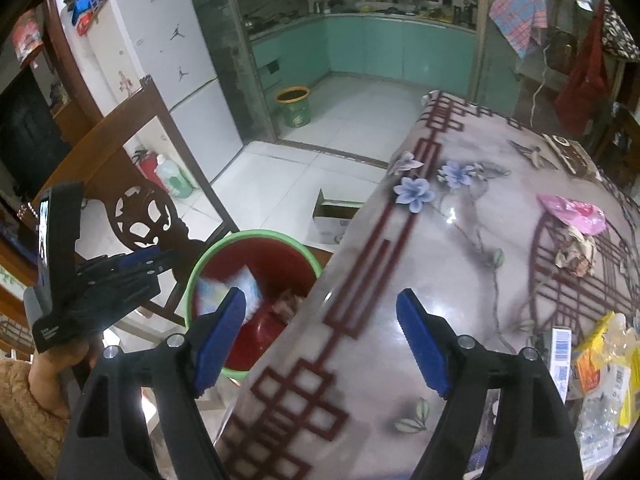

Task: Collect trash
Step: 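Open the left gripper to drop the clear wrapper into the bucket, then return the left gripper to the table while the right gripper grasps the orange snack bag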

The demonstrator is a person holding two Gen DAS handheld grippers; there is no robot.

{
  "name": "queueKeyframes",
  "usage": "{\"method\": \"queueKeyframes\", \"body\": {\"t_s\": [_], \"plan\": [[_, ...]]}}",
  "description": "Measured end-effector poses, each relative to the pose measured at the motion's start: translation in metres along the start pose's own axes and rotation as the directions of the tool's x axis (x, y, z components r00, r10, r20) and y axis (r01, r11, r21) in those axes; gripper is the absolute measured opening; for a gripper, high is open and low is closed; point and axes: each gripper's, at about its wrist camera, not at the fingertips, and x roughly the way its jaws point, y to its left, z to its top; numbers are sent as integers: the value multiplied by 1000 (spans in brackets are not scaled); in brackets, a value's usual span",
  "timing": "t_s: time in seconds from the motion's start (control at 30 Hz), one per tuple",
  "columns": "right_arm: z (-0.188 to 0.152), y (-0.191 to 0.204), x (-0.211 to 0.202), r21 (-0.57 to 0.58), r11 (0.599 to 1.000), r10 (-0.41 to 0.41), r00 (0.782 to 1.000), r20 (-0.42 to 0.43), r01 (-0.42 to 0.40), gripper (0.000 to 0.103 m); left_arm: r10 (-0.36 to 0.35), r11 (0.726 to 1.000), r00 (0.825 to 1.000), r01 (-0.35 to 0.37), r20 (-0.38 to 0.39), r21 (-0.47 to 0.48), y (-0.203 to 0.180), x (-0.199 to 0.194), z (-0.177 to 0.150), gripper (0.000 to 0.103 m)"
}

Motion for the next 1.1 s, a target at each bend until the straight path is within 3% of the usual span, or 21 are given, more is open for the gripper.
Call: {"method": "queueKeyframes", "body": {"t_s": [0.2, 0.53, 1.1], "plan": [[-8, -16, -19, 30, 1000, -6, 1000, 27, 5, 76, -8, 1000, 1000, 7, 17, 17, -17, -12, -1, 33], [-27, -58, -60, 65, 998, -13, 997, 77, 8, 76, -34, 998, 998, 31, 57, 58, -77, -44, -11, 33], [-75, -208, -136, 174, 982, -91, 988, 124, 69, 76, -124, 981, 990, 111, 73, 161, -230, -82, -34, 36]]}}
